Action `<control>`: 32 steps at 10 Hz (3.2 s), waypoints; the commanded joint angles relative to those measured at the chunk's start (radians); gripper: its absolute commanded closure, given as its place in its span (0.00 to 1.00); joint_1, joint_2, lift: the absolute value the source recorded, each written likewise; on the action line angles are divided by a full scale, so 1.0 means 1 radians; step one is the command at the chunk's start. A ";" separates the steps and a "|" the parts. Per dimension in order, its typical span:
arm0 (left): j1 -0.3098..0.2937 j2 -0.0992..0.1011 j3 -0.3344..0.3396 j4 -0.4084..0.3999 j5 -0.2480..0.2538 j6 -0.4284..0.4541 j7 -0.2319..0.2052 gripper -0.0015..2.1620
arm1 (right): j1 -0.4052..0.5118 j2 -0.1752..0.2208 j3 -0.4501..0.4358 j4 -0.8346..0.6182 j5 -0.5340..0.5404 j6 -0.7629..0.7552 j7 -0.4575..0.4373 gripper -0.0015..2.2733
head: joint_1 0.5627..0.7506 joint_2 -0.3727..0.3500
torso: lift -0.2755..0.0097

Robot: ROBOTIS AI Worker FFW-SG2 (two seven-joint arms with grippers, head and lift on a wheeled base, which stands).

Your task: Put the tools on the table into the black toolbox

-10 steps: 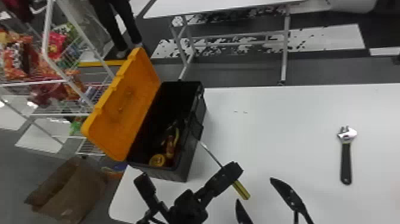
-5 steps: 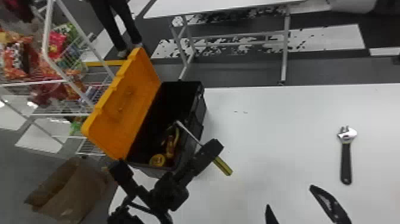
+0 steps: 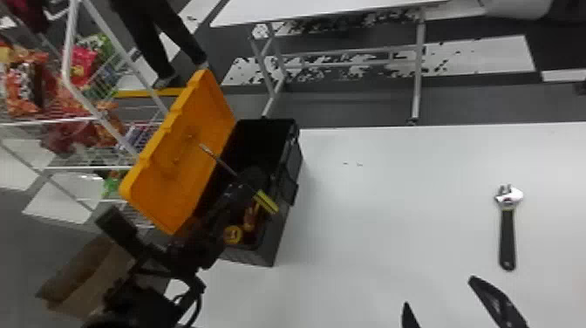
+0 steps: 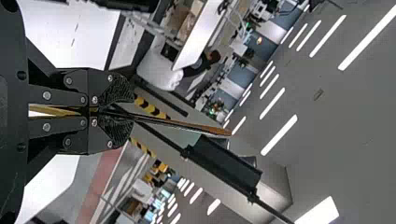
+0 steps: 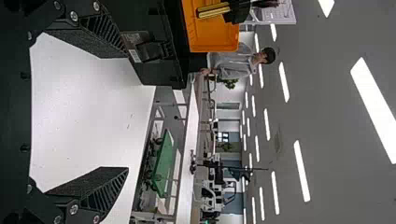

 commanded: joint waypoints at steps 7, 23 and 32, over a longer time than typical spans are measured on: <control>-0.104 -0.032 0.010 0.167 -0.283 -0.158 0.131 0.51 | 0.000 0.001 0.006 0.005 0.000 -0.001 0.011 0.08 | 0.70 1.00 | 0.70; 0.184 -0.035 -0.321 0.277 -0.472 -0.995 0.329 0.01 | 0.003 0.005 -0.109 -0.057 -0.172 0.183 -0.002 0.08 | 0.70 1.00 | 0.70; 0.202 0.001 -0.455 0.412 -0.524 -1.167 0.390 0.02 | -0.012 0.005 -0.298 -0.208 -0.279 0.515 -0.025 0.08 | 0.70 0.67 | 0.70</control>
